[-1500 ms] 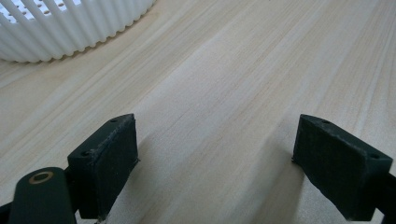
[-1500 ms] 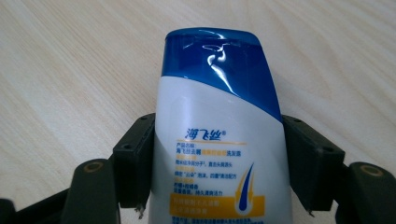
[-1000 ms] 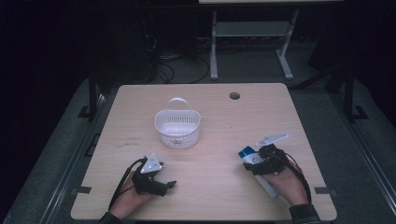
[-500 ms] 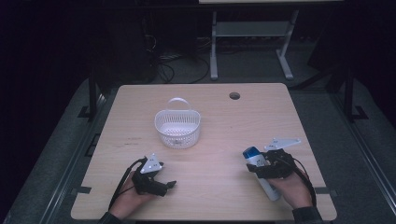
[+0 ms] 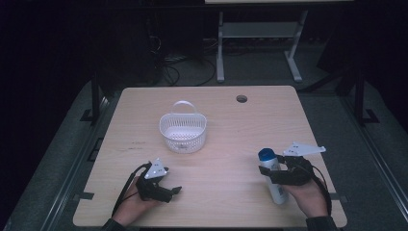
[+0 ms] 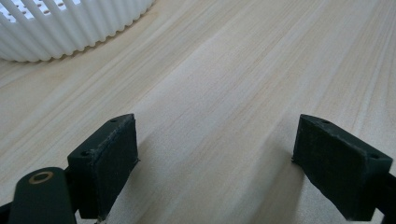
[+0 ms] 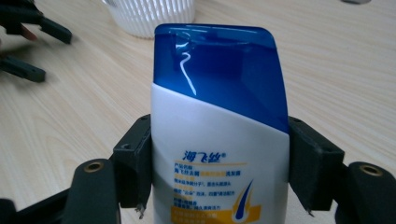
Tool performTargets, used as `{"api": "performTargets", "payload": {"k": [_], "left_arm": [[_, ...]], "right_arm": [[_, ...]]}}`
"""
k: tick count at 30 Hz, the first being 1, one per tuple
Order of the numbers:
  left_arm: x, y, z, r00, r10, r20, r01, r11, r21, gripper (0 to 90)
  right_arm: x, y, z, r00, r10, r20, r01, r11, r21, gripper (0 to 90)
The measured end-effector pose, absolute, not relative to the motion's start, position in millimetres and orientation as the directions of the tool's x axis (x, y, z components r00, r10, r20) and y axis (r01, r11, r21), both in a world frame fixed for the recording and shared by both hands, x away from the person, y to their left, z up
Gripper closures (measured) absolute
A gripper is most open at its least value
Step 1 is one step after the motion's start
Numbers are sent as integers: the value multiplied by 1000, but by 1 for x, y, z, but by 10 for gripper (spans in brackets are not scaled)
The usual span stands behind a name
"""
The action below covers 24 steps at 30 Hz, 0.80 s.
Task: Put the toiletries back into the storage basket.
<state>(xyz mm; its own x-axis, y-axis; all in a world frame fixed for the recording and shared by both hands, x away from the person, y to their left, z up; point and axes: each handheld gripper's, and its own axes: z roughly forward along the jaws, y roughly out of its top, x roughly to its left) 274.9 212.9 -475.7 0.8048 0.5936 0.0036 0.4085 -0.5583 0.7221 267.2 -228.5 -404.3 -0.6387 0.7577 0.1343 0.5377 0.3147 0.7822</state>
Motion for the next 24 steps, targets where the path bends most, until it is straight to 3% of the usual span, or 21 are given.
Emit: {"api": "performTargets", "payload": {"k": [9,24], "left_arm": [[275,213,-476,805,594,3,409,-558,722,128],[275,213,-476,803,596,1,410,-554,724,128]], "right_arm": [[261,-243,-395,-645,744,175,474,210,855,333],[259,-242,-385,-674,719,171,390,150,909,332]]}}
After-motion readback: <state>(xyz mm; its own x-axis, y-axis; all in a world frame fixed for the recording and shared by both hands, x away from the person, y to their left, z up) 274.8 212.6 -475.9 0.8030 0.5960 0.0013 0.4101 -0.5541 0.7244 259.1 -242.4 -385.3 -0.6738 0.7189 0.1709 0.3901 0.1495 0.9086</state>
